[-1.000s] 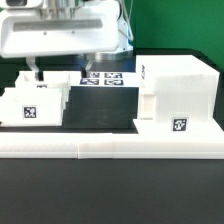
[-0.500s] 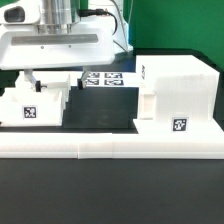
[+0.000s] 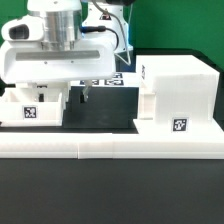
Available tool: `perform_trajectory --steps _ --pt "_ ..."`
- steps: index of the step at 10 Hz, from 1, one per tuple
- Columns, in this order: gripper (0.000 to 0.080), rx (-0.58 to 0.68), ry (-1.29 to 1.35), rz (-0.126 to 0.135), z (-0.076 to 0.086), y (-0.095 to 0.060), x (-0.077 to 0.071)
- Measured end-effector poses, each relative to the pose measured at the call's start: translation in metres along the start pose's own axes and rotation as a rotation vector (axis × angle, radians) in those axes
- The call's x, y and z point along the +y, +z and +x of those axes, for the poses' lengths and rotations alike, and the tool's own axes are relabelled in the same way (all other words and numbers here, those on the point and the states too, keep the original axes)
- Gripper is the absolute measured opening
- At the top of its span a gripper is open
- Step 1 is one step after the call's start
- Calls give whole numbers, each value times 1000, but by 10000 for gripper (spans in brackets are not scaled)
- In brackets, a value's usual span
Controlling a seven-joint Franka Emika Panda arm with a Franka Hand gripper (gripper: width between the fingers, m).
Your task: Assemble drawer
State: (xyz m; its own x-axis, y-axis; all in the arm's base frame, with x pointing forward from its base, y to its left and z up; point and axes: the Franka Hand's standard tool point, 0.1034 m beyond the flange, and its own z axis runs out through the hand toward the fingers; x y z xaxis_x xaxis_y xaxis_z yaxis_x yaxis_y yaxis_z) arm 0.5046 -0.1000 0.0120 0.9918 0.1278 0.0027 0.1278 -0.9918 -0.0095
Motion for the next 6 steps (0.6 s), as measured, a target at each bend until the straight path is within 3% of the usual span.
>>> perform_trajectory --steps 5,6 --pt "640 2 -3 -7 -2 5 -1" --pt "482 2 -3 -7 -2 5 -1"
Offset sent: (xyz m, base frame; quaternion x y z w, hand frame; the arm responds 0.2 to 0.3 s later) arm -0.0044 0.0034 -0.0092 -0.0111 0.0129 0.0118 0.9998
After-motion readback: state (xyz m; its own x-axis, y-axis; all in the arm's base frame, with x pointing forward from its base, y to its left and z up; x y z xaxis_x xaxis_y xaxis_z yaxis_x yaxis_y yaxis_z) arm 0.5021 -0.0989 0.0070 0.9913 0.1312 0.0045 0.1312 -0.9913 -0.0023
